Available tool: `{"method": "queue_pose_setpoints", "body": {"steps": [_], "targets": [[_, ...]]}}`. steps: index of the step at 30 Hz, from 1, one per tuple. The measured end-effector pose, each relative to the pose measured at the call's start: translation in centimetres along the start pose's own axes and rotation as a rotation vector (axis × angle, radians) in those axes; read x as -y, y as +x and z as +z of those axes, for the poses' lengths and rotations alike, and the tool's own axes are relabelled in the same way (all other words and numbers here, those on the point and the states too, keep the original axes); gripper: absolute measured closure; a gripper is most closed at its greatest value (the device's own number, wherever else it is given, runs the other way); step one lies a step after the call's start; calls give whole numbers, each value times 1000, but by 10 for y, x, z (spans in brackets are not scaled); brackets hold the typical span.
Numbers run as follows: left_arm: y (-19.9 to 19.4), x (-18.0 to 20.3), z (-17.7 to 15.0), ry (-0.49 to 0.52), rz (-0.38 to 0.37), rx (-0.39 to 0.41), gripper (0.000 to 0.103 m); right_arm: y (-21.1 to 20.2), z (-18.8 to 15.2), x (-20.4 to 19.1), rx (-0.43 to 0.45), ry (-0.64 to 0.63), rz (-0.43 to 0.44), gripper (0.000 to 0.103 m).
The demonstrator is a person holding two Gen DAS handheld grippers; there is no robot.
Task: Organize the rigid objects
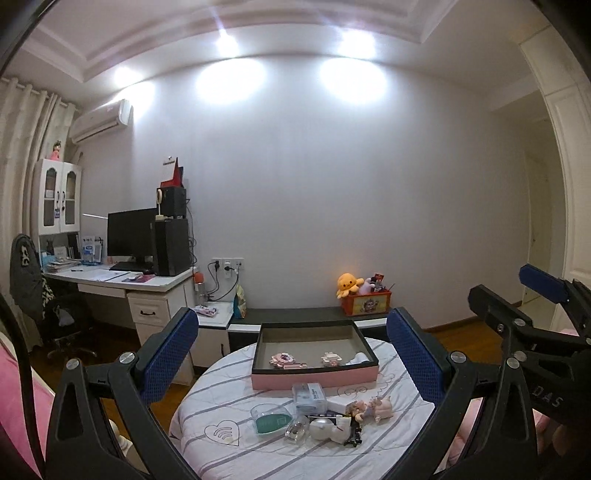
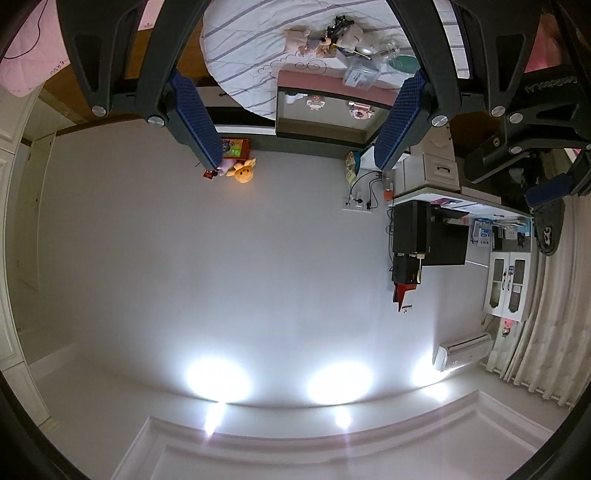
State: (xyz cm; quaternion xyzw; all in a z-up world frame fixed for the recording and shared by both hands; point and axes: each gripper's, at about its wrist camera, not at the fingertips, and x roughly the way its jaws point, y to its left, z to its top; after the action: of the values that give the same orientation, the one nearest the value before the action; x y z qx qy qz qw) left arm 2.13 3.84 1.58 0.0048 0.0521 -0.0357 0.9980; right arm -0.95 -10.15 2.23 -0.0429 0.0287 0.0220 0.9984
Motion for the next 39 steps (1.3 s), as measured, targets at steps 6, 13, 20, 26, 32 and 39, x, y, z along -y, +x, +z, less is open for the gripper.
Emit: {"method": "queue_pose_setpoints", "body": {"steps": [6, 13, 20, 26, 32, 39], "targets": [[2, 6, -3, 8, 4, -16, 0, -5, -3, 2, 4, 2, -9, 17], [1, 6, -3, 9, 6, -18, 0, -7, -2, 3, 0, 8, -8, 17], [1, 7, -3, 7, 12, -11, 0, -6, -2, 2, 5, 11, -7, 17], [0, 10, -4, 7, 13, -8, 0, -4, -3, 3, 4, 13, -4, 17], [1, 11, -4, 2, 3, -3, 0, 0, -3, 4, -8, 10, -10, 17], [14, 8, -22, 7, 11, -49, 0, 6, -15, 3, -34, 10, 2, 17]]}}
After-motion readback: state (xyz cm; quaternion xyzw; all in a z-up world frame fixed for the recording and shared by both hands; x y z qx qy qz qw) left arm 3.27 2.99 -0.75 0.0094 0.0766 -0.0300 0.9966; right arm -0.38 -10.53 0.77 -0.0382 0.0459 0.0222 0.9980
